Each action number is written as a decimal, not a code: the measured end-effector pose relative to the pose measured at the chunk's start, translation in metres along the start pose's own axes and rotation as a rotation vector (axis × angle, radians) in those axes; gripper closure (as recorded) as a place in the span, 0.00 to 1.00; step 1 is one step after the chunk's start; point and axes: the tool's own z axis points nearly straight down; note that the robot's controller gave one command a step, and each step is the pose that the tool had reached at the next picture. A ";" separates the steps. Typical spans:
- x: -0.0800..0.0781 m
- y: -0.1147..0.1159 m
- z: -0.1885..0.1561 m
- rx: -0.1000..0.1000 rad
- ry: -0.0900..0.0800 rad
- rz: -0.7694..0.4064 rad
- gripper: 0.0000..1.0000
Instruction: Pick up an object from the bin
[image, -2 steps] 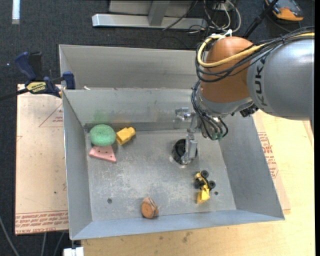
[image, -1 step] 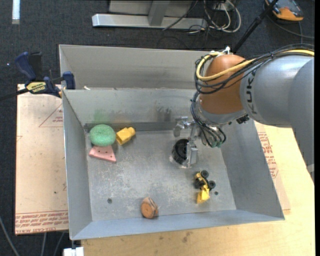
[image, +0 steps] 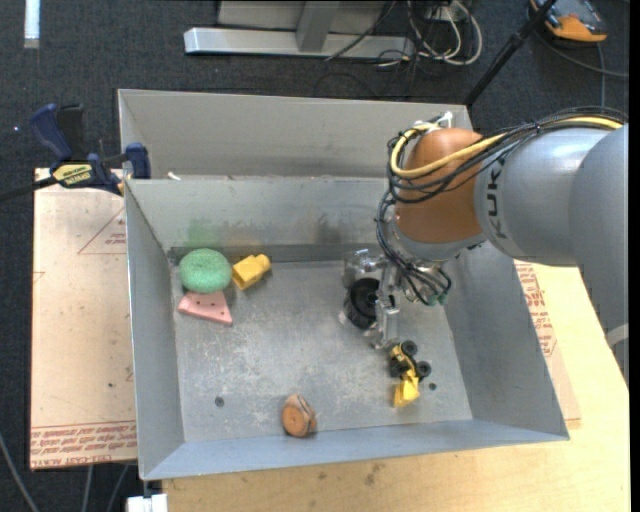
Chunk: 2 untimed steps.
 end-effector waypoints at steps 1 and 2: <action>-0.004 -0.004 -0.027 0.000 -0.006 0.144 0.00; -0.011 -0.009 -0.013 0.001 -0.006 0.094 0.00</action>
Offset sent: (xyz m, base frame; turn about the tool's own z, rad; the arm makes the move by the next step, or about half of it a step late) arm 0.0161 -0.0107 0.0023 -0.0139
